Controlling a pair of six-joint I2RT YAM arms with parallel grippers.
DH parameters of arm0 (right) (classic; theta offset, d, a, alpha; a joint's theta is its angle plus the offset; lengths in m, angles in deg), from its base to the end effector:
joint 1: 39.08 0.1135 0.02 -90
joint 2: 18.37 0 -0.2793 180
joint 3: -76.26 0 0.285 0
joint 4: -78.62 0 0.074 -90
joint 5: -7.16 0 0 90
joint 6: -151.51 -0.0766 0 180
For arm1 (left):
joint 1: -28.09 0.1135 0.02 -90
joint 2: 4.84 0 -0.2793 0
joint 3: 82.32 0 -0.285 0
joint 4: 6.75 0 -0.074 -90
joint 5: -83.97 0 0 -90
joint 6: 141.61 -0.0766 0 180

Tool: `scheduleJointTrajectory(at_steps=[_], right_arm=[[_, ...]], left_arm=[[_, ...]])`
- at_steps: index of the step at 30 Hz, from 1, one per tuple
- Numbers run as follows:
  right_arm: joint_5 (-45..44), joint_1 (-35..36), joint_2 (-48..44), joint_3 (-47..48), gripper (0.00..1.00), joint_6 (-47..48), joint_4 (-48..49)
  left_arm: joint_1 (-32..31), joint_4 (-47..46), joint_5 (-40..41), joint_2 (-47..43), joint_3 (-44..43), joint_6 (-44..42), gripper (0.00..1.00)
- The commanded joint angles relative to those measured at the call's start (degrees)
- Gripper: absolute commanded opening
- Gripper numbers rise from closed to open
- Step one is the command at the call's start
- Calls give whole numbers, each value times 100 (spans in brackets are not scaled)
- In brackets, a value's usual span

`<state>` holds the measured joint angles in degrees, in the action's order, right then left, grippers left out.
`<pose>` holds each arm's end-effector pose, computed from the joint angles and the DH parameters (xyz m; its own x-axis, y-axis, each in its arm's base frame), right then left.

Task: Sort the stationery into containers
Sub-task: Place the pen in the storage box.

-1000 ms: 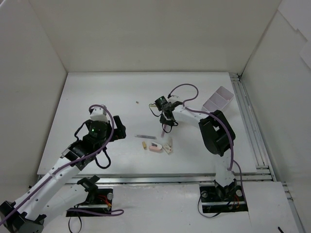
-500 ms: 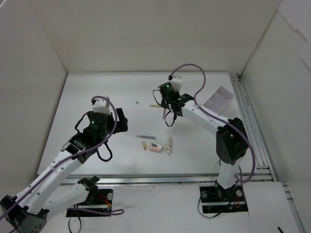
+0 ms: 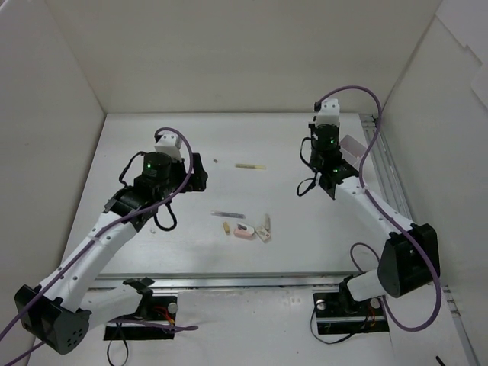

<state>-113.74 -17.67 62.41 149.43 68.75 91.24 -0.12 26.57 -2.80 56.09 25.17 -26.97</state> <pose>0.3839 0.1083 0.3637 0.0601 -0.0926 -0.9939 0.1720 0.9818 -0.0811 0.2693 -0.1396 0.3591 -0.4742 -0.2180 -0.8530 0.2510 0.8952 -0.3683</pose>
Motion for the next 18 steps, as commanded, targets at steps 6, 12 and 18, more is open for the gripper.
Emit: scheduleJointTrajectory(at_steps=[6, 12, 18], right_arm=[[303, -1279, 790, 94, 0, 1218, 1583], [268, -1798, 1475, 376, 0, 1183, 2442], [-215, -1904, 2267, 622, 0, 1227, 3479]], left_arm=[[351, -69, -788, 279, -425, -486, 100], [404, -121, -648, 156, -38, -680, 100], [404, -192, -595, 235, 77, -733, 100]])
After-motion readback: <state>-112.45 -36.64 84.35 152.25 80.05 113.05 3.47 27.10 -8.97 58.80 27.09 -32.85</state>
